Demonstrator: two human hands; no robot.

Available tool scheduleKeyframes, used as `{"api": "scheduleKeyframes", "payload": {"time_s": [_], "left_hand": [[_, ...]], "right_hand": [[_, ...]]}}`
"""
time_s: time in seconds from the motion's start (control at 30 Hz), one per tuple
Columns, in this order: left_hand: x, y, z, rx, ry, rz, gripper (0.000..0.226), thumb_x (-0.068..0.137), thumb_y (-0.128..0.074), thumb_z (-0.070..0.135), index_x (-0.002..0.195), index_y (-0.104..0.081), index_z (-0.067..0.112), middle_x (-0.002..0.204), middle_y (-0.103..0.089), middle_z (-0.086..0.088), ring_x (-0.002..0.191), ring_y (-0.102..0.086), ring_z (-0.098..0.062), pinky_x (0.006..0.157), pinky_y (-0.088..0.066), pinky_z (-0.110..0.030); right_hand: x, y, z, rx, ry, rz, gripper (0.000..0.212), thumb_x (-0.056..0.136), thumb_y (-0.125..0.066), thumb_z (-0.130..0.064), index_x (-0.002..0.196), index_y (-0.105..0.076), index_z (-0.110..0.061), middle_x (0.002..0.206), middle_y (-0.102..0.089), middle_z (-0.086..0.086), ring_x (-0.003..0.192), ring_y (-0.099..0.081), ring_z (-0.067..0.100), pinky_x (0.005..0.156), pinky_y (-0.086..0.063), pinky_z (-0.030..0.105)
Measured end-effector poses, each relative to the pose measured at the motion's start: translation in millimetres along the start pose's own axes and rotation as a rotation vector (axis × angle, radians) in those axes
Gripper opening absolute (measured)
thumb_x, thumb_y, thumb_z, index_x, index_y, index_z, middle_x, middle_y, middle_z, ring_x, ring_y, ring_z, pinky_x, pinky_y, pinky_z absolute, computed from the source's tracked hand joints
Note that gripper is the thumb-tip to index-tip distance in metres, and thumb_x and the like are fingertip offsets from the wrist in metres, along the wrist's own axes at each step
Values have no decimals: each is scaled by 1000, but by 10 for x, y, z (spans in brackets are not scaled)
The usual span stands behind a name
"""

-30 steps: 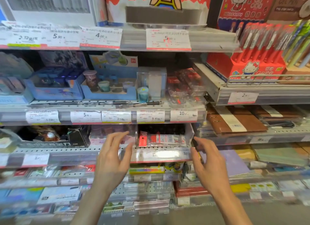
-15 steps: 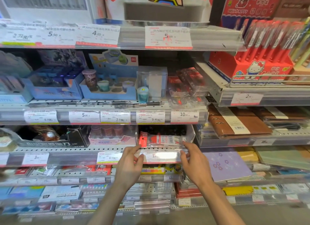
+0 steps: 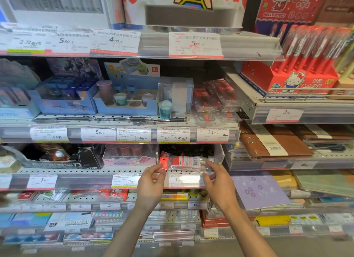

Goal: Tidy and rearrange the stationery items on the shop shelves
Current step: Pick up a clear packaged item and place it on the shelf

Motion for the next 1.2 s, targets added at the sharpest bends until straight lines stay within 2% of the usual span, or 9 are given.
{"api": "scheduleKeyframes", "payload": {"time_s": [0.13,0.27,0.33,0.53,0.7,0.83,0.97,1.07,1.2], "left_hand": [[17,-118,-14,-90,79,-35,24,98,-57,21,122,-61,24,82,-74,-2,76,-67,-12,69,-51,-28],[23,-141,42,-104,85,-18,23,98,-57,20,120,-62,22,90,-74,-3,77,-69,-8,62,-49,-21],[17,-138,50,-94,90,0,21,97,-59,22,118,-63,23,85,-74,-3,77,-69,-9,62,-50,-22],[-12,-97,62,-188,111,64,26,87,-73,35,106,-68,18,87,-75,0,83,-72,-16,80,-60,-39],[-96,-41,278,-398,117,103,20,84,-78,22,94,-69,7,83,-73,-8,82,-74,-23,80,-59,-33],[-201,72,451,-455,127,106,17,83,-78,16,92,-69,4,87,-72,-7,76,-75,-19,75,-59,-29],[-343,236,552,-493,114,121,13,81,-80,13,85,-71,4,77,-73,4,74,-74,-22,75,-58,-31],[-455,381,651,-531,84,134,13,80,-79,8,82,-69,1,78,-72,2,70,-72,-16,68,-57,-23],[-557,572,815,-522,21,144,13,79,-81,10,83,-70,3,76,-73,3,72,-74,-20,69,-57,-23]], "right_hand": [[11,-54,4,-45,1,-13,52,92,-67,-20,142,-52,-24,132,-51,-4,80,-61,1,72,-50,19],[-5,-101,8,-93,-3,-13,56,91,-68,-14,143,-51,-21,121,-46,-5,73,-61,5,75,-56,27],[-10,-108,9,-105,2,-9,54,91,-67,-13,142,-52,-21,118,-47,-6,72,-61,6,76,-57,31],[-26,-2,-18,-145,103,14,41,96,-63,-19,136,-60,-23,111,-50,-10,81,-60,7,74,-58,32],[-69,143,-61,-169,240,-10,35,97,-61,-27,132,-62,-28,112,-49,-13,86,-61,6,77,-57,34],[-158,329,-193,-159,344,-40,33,97,-61,-36,129,-63,-31,110,-50,-15,84,-61,3,74,-58,34],[-243,545,-438,-135,442,-27,35,93,-68,-33,127,-65,-28,104,-50,-16,84,-58,4,73,-54,26],[-323,645,-612,-134,512,-13,36,91,-71,-30,126,-67,-25,102,-49,-15,88,-55,3,75,-47,19],[-406,784,-808,-124,573,40,34,90,-71,-34,122,-69,-25,109,-51,-9,100,-55,8,81,-51,27]]}}
Point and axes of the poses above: each hand's wrist, its own x-axis towards the middle knuckle, its own y-axis out of the back of the hand, z = x × y, the point moved 7 cm from there along x, towards the middle knuckle
